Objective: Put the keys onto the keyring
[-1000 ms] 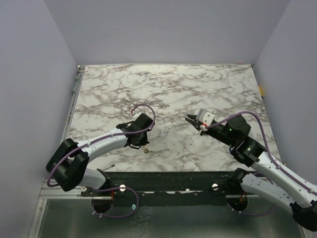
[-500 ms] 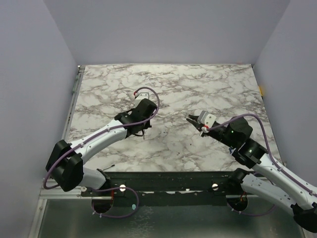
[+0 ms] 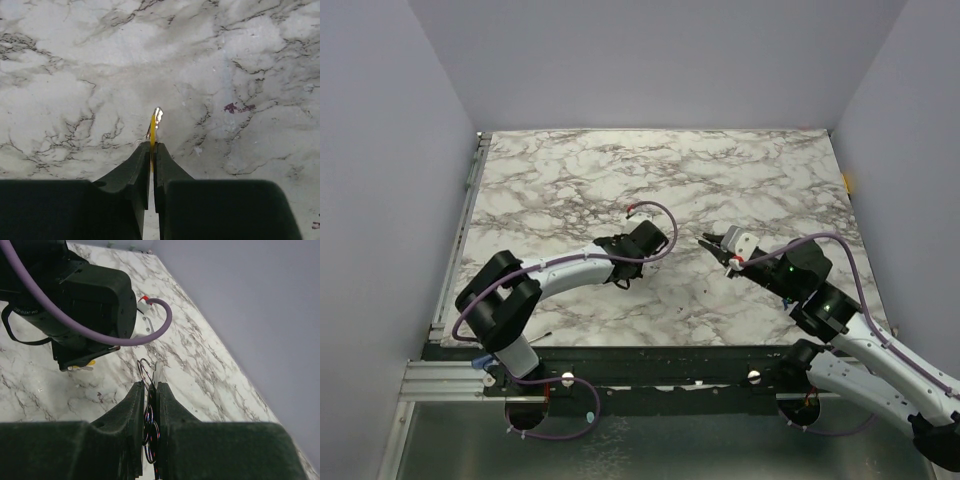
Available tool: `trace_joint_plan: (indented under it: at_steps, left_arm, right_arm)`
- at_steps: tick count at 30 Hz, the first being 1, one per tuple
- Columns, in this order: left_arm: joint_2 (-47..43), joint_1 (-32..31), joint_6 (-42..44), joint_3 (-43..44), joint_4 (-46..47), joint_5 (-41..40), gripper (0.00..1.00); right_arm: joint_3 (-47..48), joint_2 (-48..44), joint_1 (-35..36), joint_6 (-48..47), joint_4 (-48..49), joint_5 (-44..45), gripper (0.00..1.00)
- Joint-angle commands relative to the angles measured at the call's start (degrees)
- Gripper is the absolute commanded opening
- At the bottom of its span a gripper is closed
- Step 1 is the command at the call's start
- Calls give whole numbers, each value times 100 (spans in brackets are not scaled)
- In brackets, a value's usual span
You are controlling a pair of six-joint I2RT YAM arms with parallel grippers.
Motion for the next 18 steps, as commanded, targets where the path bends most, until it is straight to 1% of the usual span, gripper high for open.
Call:
trace_joint_plan:
  at_steps: [1, 3, 5, 6, 9, 10, 13, 16, 18]
  left_arm:
    - [142, -142, 174, 13, 277, 184, 18]
    - [134, -165, 177, 0, 291, 268, 29]
    - [52, -187, 177, -31, 297, 355, 49]
    - [-20, -198, 189, -50, 302, 400, 53]
    - [-301, -203, 211, -107, 291, 442, 78]
    - [-394, -191, 193, -113, 266, 435, 81]
    - [-566, -188, -62, -34, 15, 347, 81]
    - [-600, -171, -509, 64, -198, 345, 78]
    - [-598, -157, -980, 55, -251, 359, 75]
  right_arm:
    - [-66, -124, 48, -105, 308, 153, 1]
    - [-80, -129, 49, -120, 309, 182, 1]
    - [-76, -130, 54, -131, 293, 206, 1]
    - [-83, -134, 46, -133, 296, 214, 1]
    - [-93, -139, 57, -142, 321, 229, 1]
    - [-94, -138, 51, -142, 326, 229, 1]
    - [-96, -130, 52, -142, 335, 220, 1]
    - [-94, -137, 58, -138, 333, 213, 1]
    - [-102, -141, 59, -133, 351, 201, 1]
